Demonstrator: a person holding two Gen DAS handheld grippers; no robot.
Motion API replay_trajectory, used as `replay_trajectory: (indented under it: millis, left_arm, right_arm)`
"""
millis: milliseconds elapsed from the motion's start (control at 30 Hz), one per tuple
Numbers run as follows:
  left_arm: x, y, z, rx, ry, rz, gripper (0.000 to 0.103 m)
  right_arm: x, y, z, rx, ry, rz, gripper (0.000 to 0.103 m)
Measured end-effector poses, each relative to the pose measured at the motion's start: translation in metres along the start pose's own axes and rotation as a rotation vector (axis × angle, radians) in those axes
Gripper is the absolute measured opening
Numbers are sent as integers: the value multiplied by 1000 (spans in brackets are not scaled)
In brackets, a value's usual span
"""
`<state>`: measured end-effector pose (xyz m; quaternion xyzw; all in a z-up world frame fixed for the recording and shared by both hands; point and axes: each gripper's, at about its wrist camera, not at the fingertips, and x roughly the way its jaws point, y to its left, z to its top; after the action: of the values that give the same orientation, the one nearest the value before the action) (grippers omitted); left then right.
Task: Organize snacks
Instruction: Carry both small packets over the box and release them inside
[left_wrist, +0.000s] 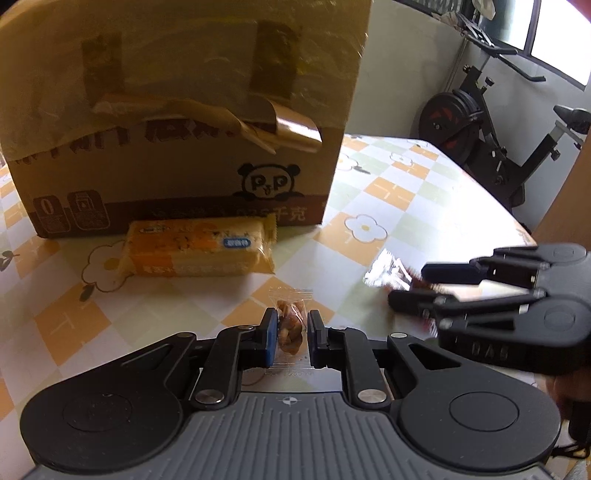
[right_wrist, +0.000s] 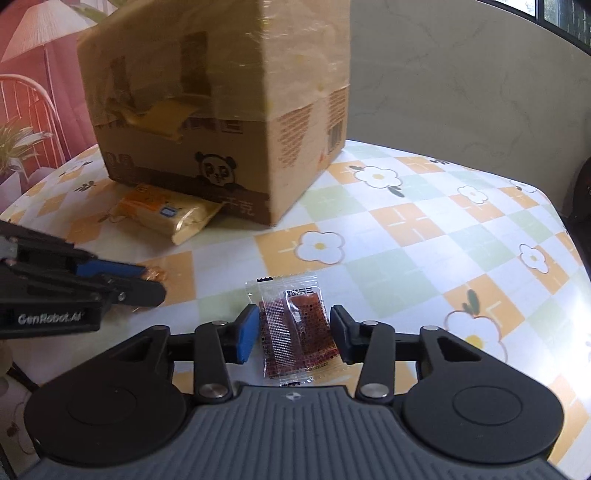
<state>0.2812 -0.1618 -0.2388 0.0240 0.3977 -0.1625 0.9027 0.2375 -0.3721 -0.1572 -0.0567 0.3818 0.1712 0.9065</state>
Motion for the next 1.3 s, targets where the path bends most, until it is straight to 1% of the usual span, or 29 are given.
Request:
replay_trajectory:
  millis: [200, 400, 600, 733, 1067, 1167, 1300]
  left_arm:
    - [-14, 13, 5, 6, -26, -2, 18]
    - [-36, 24, 9, 40, -78, -8, 18]
    - [-66, 37, 12, 56, -140, -15, 18]
    - [-88, 51, 20, 55, -190, -10, 18]
    - [-158, 95, 46, 61, -348, 25, 18]
    - [-172, 103, 59, 65, -384, 37, 18]
    - [-183, 104, 90, 77, -441, 61, 18]
  right_arm:
    - [-6, 14, 2, 16, -17, -18, 43]
    - [-23, 25, 11, 35, -66, -41, 43]
    - [-41, 41, 26, 25, -123, -52, 43]
    - [-55, 57, 43, -3, -174, -49, 43]
    - [-92, 91, 95, -79, -349, 3, 43]
    - [-98, 93, 112, -98, -395, 12, 43]
    - [-97, 90, 142, -118, -444, -1, 43]
